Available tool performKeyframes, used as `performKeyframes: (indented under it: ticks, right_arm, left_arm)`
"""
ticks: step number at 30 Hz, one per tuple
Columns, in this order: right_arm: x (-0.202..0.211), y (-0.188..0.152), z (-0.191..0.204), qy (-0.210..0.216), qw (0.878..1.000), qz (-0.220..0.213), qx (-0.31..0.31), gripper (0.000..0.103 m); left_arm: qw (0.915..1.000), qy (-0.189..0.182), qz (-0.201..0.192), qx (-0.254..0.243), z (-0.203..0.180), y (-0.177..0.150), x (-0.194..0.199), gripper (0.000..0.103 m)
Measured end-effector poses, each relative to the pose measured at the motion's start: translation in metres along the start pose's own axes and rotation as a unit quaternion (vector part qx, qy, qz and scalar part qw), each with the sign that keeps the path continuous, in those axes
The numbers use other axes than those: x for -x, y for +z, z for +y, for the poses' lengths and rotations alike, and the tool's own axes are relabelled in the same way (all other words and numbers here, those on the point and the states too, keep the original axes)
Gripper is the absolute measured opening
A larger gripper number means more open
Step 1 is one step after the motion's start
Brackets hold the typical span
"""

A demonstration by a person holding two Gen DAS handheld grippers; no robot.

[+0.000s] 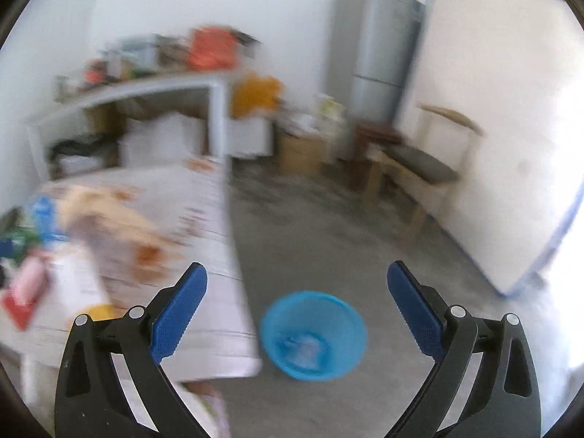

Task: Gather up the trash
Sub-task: 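Move both open tools back toward the table, then grasp the pink sponge with the left tool while the right tool grasps the medicine box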

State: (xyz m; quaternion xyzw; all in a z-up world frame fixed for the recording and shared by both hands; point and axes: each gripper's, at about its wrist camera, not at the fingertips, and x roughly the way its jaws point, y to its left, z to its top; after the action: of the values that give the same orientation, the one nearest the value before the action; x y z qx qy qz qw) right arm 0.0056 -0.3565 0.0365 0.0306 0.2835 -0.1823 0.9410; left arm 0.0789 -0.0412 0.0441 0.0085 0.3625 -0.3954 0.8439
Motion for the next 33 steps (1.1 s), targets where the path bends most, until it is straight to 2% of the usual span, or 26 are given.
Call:
performKeyframes:
  ticks: [2, 5, 8, 13, 20, 27, 33]
  right_arm:
    - [-0.003, 0.001, 0.014, 0.042, 0.999, -0.005, 0.007, 0.095]
    - [-0.014, 0.000, 0.040, 0.092, 0.995, 0.016, 0.020, 0.095]
    - [-0.022, -0.005, 0.074, 0.122, 0.991, 0.040, 0.044, 0.095]
    - [-0.026, -0.004, 0.120, 0.161, 0.982, 0.065, 0.072, 0.095]
    - [-0.032, -0.009, 0.154, 0.173, 0.975, 0.099, 0.099, 0.095]
    - [-0.046, -0.012, 0.160, 0.181, 0.970, 0.135, 0.086, 0.095]
    - [-0.051, -0.015, 0.163, 0.194, 0.965, 0.155, 0.082, 0.095]
  left_arm:
    - [0.9994, 0.021, -0.002, 0.026, 0.022, -0.015, 0.013, 0.097]
    - [0.9956, 0.057, -0.011, 0.074, 0.053, -0.038, 0.026, 0.097]
    - [0.9907, 0.081, -0.019, 0.108, 0.075, -0.055, 0.032, 0.097]
    - [0.9869, 0.106, -0.025, 0.119, 0.109, -0.066, 0.035, 0.097]
    - [0.9859, 0.130, 0.003, 0.105, 0.147, -0.066, 0.024, 0.097]
    - [0.9819, 0.160, 0.067, 0.077, 0.176, -0.052, -0.028, 0.097]
    - [0.9782, 0.160, 0.102, 0.085, 0.197, -0.050, -0.054, 0.097]
